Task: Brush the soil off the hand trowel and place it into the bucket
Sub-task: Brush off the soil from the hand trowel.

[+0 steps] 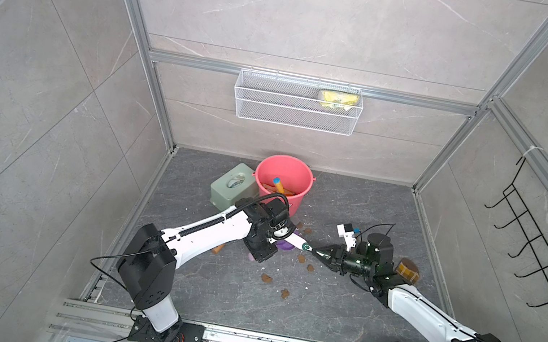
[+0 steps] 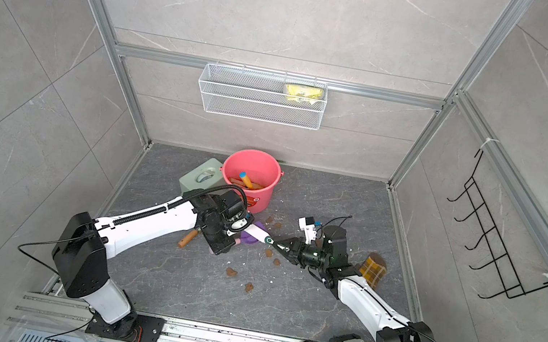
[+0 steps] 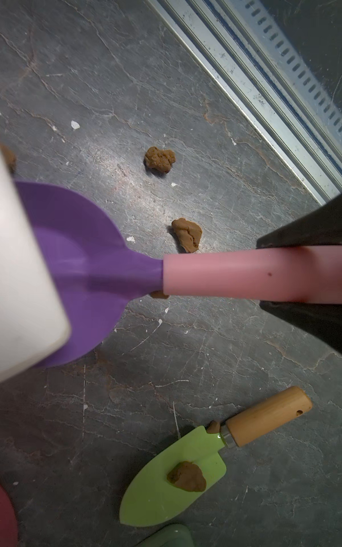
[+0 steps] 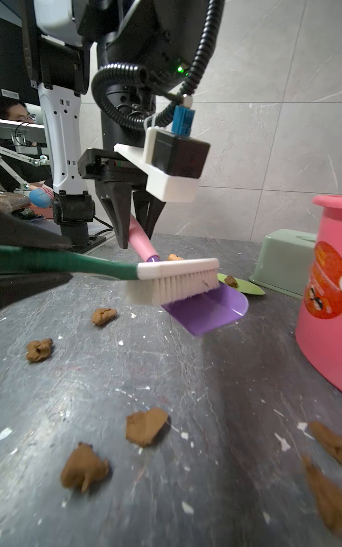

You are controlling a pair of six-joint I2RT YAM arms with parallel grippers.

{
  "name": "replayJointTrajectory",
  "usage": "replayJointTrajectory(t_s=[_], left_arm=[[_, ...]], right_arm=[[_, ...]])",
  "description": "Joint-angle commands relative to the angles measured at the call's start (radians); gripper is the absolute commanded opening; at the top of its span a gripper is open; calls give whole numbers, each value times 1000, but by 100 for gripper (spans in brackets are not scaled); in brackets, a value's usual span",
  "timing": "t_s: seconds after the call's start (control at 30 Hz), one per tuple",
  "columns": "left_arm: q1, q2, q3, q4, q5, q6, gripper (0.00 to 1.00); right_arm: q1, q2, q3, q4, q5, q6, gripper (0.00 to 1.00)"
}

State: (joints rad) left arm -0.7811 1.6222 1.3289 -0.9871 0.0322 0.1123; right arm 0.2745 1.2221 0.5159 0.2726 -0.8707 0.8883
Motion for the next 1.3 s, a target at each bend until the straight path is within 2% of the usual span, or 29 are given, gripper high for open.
replayJointTrajectory(t_s=[0.0, 0.13, 0.27, 0.37, 0.5, 0.7, 0.87, 1.0, 1.17, 1.27], left_arm=[[-7, -57, 4, 33, 20, 37, 0], [-6, -54, 7, 35, 14, 29, 0], [-6, -49, 16, 35, 8, 27, 0], [-6, -45, 20, 36, 9, 26, 0], [-6, -47, 24, 40, 19, 24, 0], [-7, -51, 7, 54, 21, 27, 0], [-6, -53, 10, 54, 28, 26, 0], [-7, -62, 11, 60, 34, 21, 0], [-3, -62, 10, 64, 32, 2, 0], [-4, -62, 10, 63, 31, -2, 0]], right_arm=[[-87, -27, 24, -56, 25, -33, 0], [-113, -103, 21, -71, 8, -29, 0], [-102, -143, -19, 38, -35, 61, 0], [-81, -149, -37, 45, -33, 68, 0], [-36, -118, -55, 76, -15, 72, 0], [54, -41, -54, 218, 2, 125, 0], [75, 16, -44, 216, 17, 111, 0], [47, 24, -10, 63, 49, 14, 0], [-96, -1, 10, -11, 26, -29, 0], [-132, -47, 34, -39, 13, -38, 0]])
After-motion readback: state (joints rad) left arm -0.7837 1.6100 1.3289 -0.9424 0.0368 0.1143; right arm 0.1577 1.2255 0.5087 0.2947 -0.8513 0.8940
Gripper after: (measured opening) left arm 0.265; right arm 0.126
